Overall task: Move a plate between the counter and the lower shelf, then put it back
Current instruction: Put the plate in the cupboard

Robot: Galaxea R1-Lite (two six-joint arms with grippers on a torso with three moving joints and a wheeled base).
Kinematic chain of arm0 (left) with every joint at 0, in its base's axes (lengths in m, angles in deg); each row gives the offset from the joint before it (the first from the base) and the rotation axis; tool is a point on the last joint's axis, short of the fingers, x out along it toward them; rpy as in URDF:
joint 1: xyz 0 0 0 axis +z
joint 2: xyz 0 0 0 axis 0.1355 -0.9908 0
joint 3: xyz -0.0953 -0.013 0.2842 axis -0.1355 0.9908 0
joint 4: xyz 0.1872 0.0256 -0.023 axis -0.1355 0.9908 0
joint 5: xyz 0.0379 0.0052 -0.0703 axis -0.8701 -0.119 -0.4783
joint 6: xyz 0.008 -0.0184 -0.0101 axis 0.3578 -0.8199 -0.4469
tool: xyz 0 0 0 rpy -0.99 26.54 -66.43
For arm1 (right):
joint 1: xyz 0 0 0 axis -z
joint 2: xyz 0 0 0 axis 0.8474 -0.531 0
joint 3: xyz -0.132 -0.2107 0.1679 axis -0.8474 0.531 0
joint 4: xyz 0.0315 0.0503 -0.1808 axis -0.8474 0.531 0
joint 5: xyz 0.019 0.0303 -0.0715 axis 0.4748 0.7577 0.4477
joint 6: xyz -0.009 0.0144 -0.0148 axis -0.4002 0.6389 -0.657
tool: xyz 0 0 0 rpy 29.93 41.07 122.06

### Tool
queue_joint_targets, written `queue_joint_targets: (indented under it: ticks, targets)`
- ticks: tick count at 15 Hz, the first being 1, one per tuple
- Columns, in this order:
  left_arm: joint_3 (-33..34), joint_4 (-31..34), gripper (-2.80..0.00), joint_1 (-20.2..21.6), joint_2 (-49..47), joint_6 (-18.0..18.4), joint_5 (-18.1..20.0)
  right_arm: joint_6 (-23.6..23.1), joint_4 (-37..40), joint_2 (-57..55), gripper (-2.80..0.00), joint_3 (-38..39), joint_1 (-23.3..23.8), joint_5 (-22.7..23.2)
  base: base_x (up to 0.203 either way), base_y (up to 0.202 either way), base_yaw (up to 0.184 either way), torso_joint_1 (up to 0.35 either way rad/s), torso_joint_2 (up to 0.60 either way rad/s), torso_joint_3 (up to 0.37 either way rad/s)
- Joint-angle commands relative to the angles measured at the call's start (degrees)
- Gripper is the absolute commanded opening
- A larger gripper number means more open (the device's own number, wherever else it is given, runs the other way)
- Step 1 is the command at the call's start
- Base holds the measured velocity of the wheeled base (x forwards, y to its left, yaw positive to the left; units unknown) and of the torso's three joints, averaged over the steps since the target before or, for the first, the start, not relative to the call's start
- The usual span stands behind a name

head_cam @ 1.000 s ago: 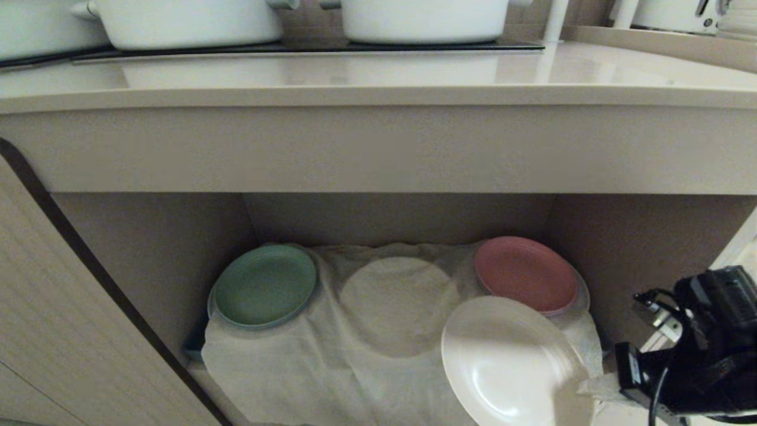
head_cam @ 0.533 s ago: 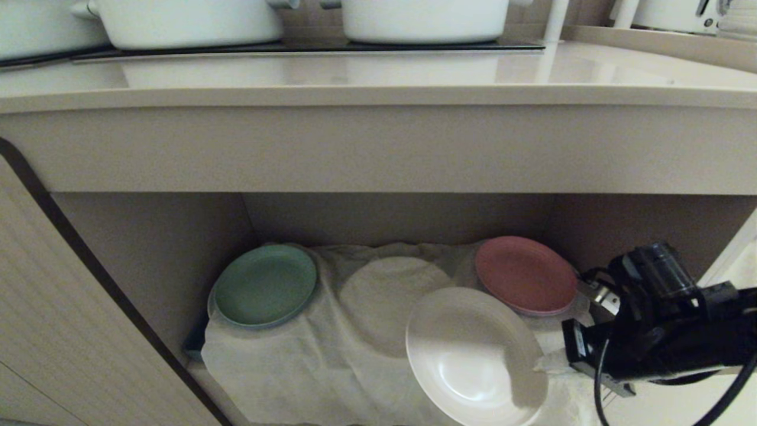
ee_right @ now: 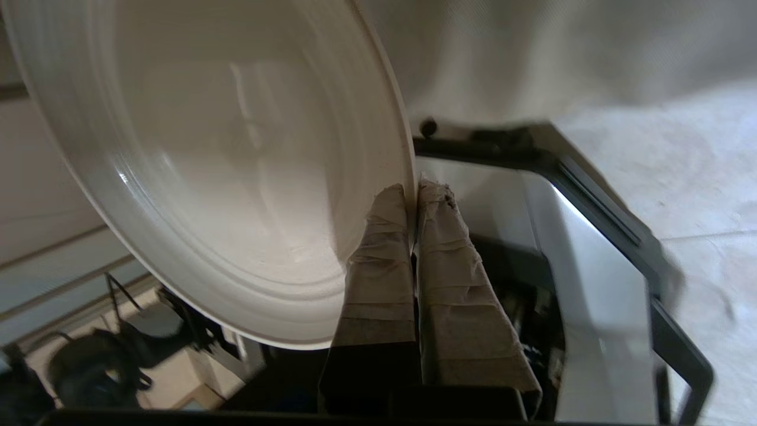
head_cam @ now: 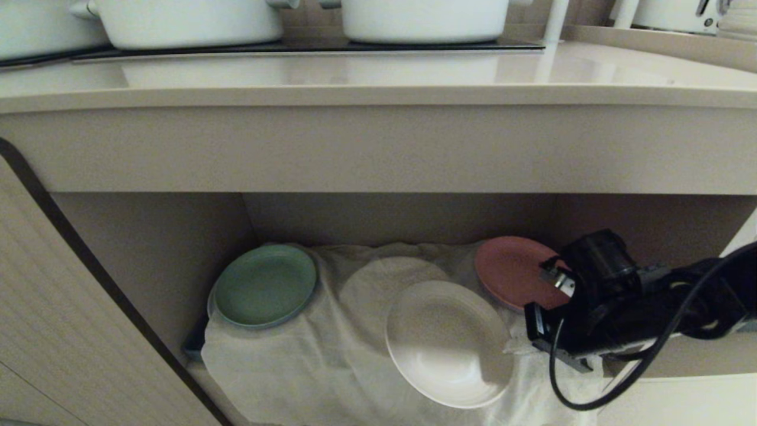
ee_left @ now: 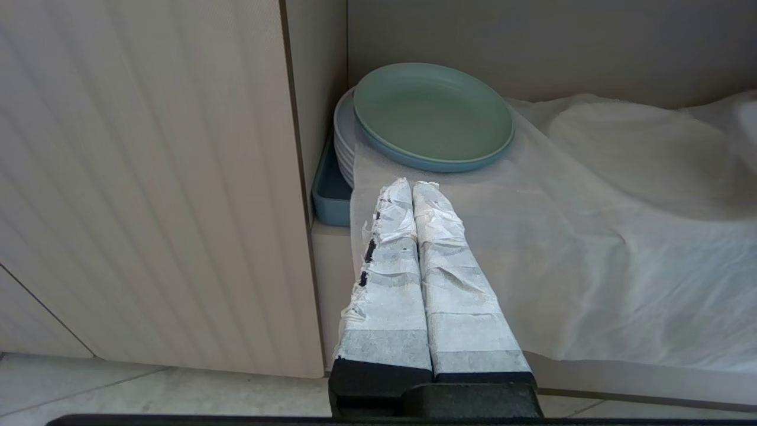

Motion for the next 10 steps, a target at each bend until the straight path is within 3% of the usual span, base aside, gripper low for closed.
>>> queue_joint_targets:
  ticks: [1,7,10]
  targets:
    - [0.0,0.0,-2.8,0.0,0.0,-0.1,0.0,1.7,0.1,-3.5,-2.8,-3.9,-1.4,0.1,0.0,0.0,0.0,0.0,0.0,0.0]
    - [0.0,0.0,-2.8,0.0,0.0,0.0,0.0,5.6,0.5,-9.6,-2.8,-11.9,-3.1,-5.9,0.0,0.0,0.0,0.0,0.0,0.0]
    - [0.0,0.0,-2.8,0.0,0.0,0.0,0.0,6.1,0.5,-11.6,-2.8,-14.0,-3.3,-6.3,0.0,0.0,0.0,0.0,0.0,0.0]
